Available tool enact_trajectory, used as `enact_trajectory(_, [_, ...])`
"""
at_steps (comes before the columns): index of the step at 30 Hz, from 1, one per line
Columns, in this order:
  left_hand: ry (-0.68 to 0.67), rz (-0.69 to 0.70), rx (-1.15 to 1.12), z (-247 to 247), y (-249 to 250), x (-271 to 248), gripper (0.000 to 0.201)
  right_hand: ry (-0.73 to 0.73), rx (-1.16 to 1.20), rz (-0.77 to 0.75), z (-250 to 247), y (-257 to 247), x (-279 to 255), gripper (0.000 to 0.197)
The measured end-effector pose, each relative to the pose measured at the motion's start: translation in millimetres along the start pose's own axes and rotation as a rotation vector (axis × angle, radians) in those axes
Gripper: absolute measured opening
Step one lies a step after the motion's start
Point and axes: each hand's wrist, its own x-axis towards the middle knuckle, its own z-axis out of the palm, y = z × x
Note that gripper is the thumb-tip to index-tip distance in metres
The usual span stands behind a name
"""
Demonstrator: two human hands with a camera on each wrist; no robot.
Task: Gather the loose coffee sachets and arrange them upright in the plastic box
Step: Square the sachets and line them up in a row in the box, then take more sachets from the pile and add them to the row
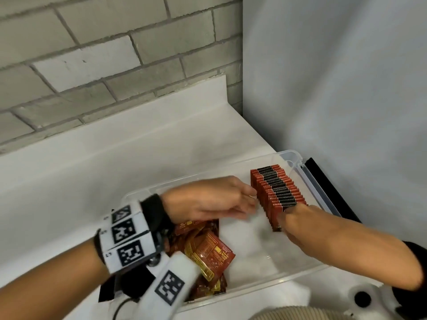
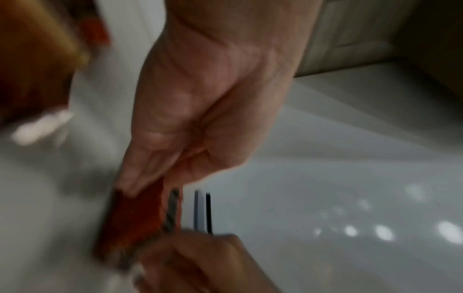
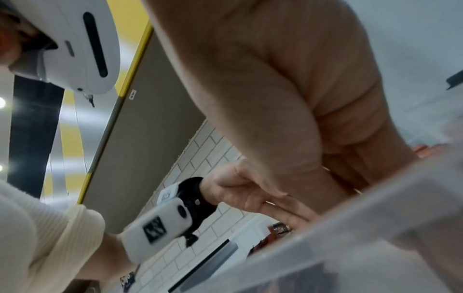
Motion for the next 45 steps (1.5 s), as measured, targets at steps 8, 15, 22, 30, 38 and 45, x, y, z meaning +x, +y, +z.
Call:
enact_trajectory(8, [-0.094, 0.023, 1.239, -53.7, -6.8, -27.2, 0.063, 0.072, 0.477, -0.27, -10.1, -21.9, 17.9, 0.03])
enact_trajectory(15, [-0.078, -0.08, 1.473, -65.0, -18.1, -15.3, 0.059, -0.096, 0.606, -0.32, -8.7, -47.7, 43.9, 0.064])
enact_trajectory(22, [-0.08, -0.034, 1.547, -57.4, -18.7, -10.6, 0.077, -0.061, 0.71, -0.269, -0.8, -58.0, 52.9, 0.05])
enact_trajectory(30, [-0.048, 0.064, 1.473, -56.2, -12.9, -18.3, 0.04, -0.05, 0.822, -0.277, -1.1, -56.1, 55.0, 0.022])
enact_trajectory(38, [-0.056, 0.008, 1.389, -71.3, -5.4, -33.5, 0.024, -0.038, 1.141, -0.332, -21.6, -31.6, 47.2, 0.012])
enact_trajectory(45, [0.087, 0.257, 0.977, -97.1, 20.4, -52.6, 0.02, 0.199, 1.467, -0.349, -47.6, -15.0, 53.9, 0.013])
